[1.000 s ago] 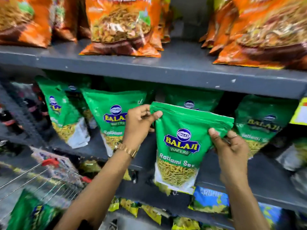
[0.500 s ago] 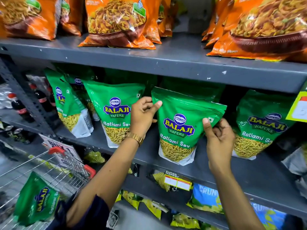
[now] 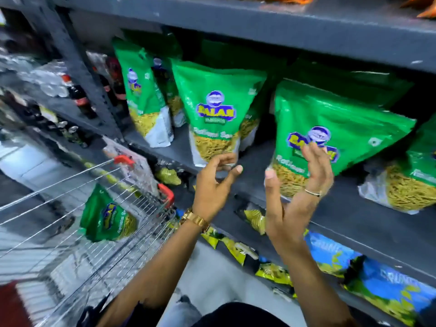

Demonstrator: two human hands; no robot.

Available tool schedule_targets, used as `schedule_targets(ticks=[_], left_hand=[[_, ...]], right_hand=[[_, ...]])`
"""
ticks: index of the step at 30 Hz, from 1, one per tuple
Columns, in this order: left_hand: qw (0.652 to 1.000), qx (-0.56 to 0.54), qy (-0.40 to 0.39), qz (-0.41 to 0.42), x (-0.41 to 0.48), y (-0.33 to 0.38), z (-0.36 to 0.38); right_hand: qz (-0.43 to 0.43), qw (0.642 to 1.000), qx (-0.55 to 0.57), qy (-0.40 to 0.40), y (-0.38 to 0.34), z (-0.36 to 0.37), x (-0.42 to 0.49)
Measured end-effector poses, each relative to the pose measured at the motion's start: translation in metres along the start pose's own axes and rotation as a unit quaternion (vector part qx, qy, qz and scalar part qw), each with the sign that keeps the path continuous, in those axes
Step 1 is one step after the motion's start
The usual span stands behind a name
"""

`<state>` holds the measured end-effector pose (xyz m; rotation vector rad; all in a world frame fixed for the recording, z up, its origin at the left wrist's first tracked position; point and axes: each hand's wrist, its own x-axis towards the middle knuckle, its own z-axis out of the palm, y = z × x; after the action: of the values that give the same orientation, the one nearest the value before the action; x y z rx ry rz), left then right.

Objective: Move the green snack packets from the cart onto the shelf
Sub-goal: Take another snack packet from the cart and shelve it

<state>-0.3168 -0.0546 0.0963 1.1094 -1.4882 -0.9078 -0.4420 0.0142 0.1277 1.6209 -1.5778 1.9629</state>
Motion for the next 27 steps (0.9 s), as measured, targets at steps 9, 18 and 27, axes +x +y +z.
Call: schedule_targets(ticks=[9, 18, 27], left_hand=[[0.979, 0.037, 0.179, -0.093, -0.041, -0.045, -0.159], [0.886, 0.074, 0.372, -0.268, -0.095, -0.132, -0.252], [0.803, -0.01, 0.28, -0.526, -0.101, -0.245, -0.284]], right_hand=[[0.037, 0.963, 0.146, -0.225, -0.061, 0.121, -0.064], [0.07, 0.771, 0.082, -0.627, -0.07, 0.264, -0.122], [0.186, 0.562, -0.064, -0.803, -0.022, 0.385, -0.169]])
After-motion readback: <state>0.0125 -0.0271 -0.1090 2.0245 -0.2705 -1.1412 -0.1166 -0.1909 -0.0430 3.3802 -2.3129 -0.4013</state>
